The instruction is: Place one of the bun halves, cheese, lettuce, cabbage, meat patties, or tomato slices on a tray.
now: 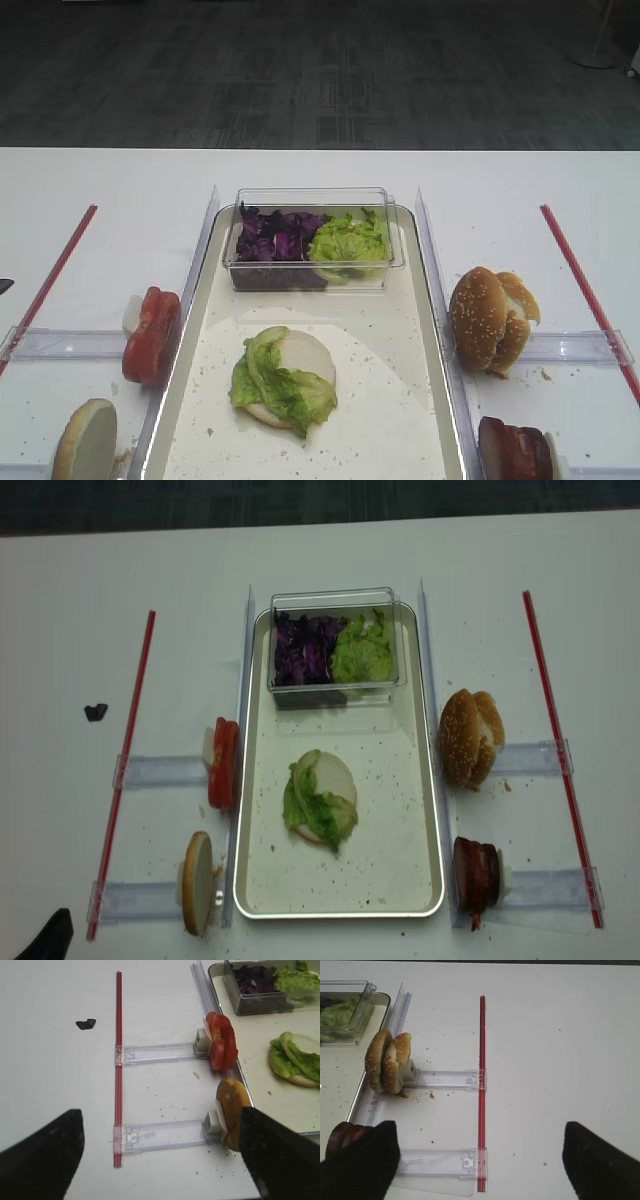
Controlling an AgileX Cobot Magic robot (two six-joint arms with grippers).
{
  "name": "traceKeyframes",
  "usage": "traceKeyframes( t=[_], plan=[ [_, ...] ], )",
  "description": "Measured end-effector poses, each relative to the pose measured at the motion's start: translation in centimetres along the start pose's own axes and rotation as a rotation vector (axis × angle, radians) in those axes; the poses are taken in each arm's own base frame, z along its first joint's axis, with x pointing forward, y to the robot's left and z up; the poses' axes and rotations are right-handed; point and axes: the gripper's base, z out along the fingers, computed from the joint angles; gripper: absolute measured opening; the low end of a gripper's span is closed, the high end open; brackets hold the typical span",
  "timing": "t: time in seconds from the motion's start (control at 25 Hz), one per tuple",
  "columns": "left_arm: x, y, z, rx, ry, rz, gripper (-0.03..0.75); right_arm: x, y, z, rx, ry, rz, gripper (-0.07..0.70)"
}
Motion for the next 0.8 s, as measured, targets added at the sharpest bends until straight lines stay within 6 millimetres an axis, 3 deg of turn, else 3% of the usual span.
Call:
traceKeyframes(
  t=[0.8],
  plan=[
    [0.00, 0.00, 0.00, 0.000, 0.000, 0.000, 0.580, 0.00, 0.00, 0.00, 0.000, 0.000, 0.000, 0.673]
  ],
)
